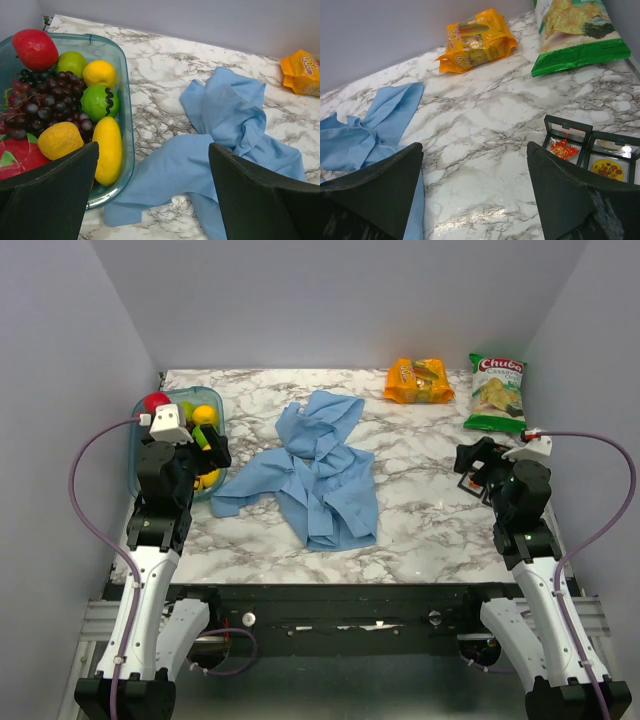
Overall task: Pin the brooch onto the clothing
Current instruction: Flatten out the clothes at the center of the board.
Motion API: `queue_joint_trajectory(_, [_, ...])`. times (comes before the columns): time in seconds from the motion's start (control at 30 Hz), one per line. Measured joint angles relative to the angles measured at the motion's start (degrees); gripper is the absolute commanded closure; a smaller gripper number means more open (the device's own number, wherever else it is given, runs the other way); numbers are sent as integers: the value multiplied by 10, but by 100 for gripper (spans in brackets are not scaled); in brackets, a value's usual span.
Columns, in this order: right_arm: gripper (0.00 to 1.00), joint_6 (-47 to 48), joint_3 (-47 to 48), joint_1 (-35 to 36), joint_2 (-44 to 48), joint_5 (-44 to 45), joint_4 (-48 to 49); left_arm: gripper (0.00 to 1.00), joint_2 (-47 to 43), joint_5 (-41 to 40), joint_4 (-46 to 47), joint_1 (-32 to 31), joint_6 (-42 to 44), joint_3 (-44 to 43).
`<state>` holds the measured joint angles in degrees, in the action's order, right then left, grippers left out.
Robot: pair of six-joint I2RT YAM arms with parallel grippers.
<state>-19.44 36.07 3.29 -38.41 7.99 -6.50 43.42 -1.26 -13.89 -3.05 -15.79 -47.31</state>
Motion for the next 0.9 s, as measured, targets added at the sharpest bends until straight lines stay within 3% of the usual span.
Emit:
queue_joint_trajectory(0.23, [11,15,0,0,1,-33,0,1,6,0,-1,0,0,0])
queue_joint_trajectory(0.37, [16,25,0,0,-5,-68,1,5,23,40,0,0,10,0])
queue_joint_trajectory(0.53, [17,33,12,18,-57,-109,4,5,61,64,-8,-25,26,-1])
queue_joint_trajectory(0.7, [16,57,44,169,-135,-60,0,4,111,66,-26,-116,42,-2])
queue_joint_trajectory(0.9, [16,60,95,324,-268,-24,0,1,202,101,-39,-152,39,-19])
